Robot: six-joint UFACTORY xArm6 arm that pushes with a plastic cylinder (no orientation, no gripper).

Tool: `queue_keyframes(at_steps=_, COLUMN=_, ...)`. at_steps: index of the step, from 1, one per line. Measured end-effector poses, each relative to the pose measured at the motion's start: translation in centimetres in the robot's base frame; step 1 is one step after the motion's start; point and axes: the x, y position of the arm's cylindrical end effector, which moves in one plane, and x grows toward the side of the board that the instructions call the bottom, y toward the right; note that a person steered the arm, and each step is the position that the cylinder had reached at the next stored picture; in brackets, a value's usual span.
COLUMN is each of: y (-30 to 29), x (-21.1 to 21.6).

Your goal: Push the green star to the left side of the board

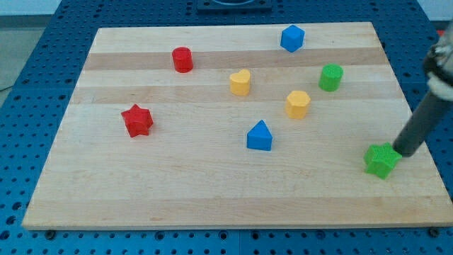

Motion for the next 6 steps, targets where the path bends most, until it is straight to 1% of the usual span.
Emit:
queue_keyframes(at_steps=1, y=-7.0, x=1.9)
queue_keyframes(at_steps=2, y=-9.0, x=2.0)
queue_keyframes(at_steps=4, y=2.4, x=2.5)
queue_keyframes(at_steps=5, y=0.9, x=5.9)
queue_keyframes(at_steps=6, y=-4.2, x=7.8)
